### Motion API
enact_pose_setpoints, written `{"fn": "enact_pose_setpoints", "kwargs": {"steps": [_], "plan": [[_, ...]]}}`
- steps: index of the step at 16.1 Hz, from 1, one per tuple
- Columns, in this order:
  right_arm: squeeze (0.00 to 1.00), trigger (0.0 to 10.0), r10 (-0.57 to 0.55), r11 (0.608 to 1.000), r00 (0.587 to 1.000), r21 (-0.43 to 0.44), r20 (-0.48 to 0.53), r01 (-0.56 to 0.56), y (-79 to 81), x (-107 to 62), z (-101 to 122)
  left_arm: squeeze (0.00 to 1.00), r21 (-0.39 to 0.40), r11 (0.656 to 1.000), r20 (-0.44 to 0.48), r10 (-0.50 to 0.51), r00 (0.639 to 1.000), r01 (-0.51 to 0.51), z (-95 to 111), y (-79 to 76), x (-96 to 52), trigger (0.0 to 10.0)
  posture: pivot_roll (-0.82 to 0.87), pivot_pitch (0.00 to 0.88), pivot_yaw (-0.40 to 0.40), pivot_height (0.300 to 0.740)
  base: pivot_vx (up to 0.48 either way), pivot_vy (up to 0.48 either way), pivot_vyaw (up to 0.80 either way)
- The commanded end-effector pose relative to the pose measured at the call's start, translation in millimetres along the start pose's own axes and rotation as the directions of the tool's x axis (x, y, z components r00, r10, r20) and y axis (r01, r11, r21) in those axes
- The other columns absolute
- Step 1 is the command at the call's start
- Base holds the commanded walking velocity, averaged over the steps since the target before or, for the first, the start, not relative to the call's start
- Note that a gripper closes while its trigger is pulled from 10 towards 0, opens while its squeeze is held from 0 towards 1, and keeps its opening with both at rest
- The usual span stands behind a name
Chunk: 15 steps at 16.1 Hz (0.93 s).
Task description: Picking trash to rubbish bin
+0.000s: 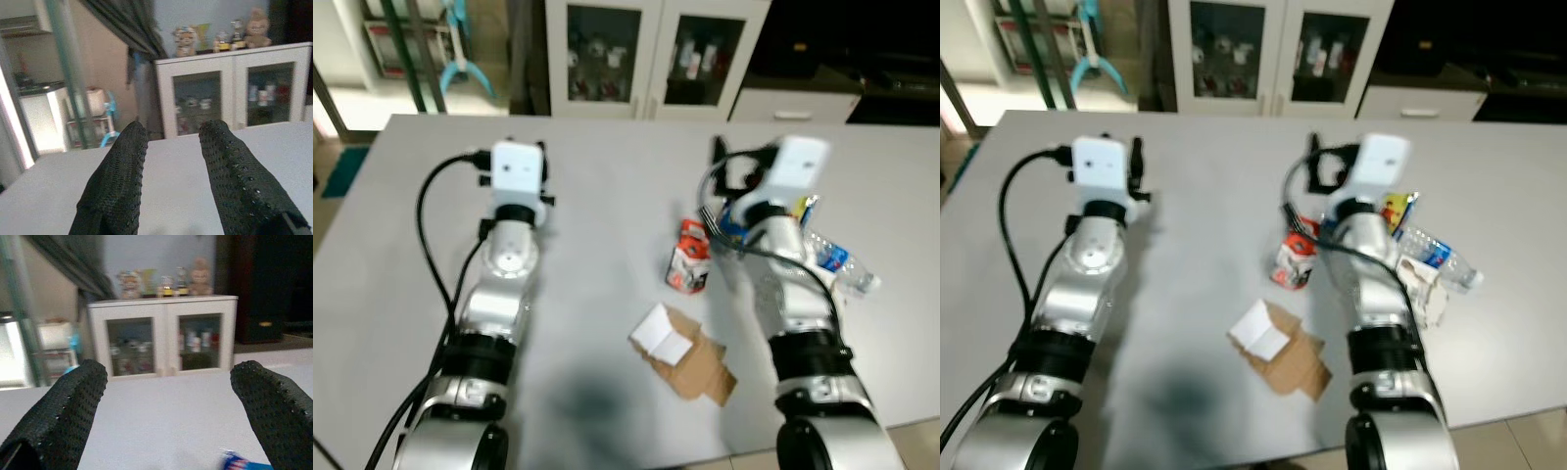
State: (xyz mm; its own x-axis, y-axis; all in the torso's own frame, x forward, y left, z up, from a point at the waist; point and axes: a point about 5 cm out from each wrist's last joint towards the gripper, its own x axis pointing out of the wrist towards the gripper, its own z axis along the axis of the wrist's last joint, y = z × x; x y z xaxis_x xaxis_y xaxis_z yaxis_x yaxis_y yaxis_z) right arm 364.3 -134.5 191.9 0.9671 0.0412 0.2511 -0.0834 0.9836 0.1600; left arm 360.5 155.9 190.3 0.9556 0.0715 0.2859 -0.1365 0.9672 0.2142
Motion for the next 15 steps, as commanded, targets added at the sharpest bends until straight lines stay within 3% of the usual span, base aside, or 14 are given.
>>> {"fn": "enact_pose_setpoints", "kwargs": {"steps": [1, 4, 10, 15], "plan": [[0.0, 10.0, -0.023, 1.0, 1.0, -0.008, 0.011, 0.023, -6.9, 1.6, 4.9, 0.0, -0.006, 1.0, 0.018, -0.008, 1.0, 0.008, 5.2, -2.8, 1.7, 10.0, -0.05, 0.04, -0.082, 0.74, 0.0, 0.0, 0.0], [0.0, 10.0, -0.017, 0.999, 1.0, -0.035, 0.016, 0.018, -6.7, 1.6, 5.6, 0.0, -0.035, 0.999, -0.004, 0.036, 0.999, -0.036, 3.2, 4.3, 2.9, 10.0, -0.05, 0.04, -0.083, 0.74, 0.0, 0.0, 0.0], [0.0, 10.0, 0.01, 0.999, 1.0, -0.049, 0.009, -0.009, -2.8, 1.3, 4.5, 0.0, -0.03, 0.999, -0.002, 0.032, 0.999, -0.032, 3.5, 3.4, 2.2, 10.0, -0.05, 0.042, -0.088, 0.74, 0.0, 0.0, 0.33], [0.0, 10.0, 0.01, 0.999, 1.0, -0.042, -0.005, -0.01, -2.8, 0.9, 2.1, 0.0, -0.025, 0.999, -0.002, 0.033, 0.999, -0.033, 3.1, 3.8, 1.4, 10.0, -0.05, 0.042, -0.086, 0.74, 0.0, 0.0, 0.0]]}}
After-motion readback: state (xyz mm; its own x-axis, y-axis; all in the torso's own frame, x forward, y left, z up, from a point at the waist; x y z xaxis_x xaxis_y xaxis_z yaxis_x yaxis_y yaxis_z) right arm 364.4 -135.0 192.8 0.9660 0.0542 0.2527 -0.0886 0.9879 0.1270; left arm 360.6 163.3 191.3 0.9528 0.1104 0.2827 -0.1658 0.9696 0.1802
